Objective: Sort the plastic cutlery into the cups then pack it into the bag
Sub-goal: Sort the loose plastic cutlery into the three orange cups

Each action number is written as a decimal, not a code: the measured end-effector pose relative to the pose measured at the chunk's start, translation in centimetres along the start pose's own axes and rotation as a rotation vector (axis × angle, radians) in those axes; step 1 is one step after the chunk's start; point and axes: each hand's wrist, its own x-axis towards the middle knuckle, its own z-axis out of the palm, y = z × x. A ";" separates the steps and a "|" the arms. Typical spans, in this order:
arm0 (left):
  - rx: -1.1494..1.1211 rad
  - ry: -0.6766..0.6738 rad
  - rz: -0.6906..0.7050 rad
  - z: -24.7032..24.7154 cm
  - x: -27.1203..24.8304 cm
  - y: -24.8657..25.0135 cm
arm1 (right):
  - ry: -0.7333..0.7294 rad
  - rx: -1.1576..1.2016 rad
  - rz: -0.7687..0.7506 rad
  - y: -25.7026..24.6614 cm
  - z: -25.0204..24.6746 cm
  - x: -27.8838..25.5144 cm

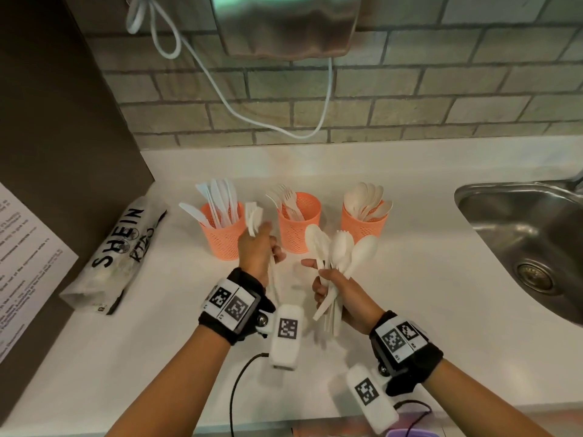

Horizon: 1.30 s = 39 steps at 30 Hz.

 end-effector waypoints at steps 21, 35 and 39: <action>0.041 -0.189 -0.067 0.9 -2.3 -2.5 | 0.094 0.075 -0.016 -0.6 0.8 0.2; 0.036 -0.034 -0.180 1.2 -1.3 -3.6 | 0.123 -0.243 -0.124 1.2 0.4 0.6; -0.052 0.036 -0.192 0.8 -0.3 -2.9 | 0.022 -0.181 -0.124 0.8 0.3 0.3</action>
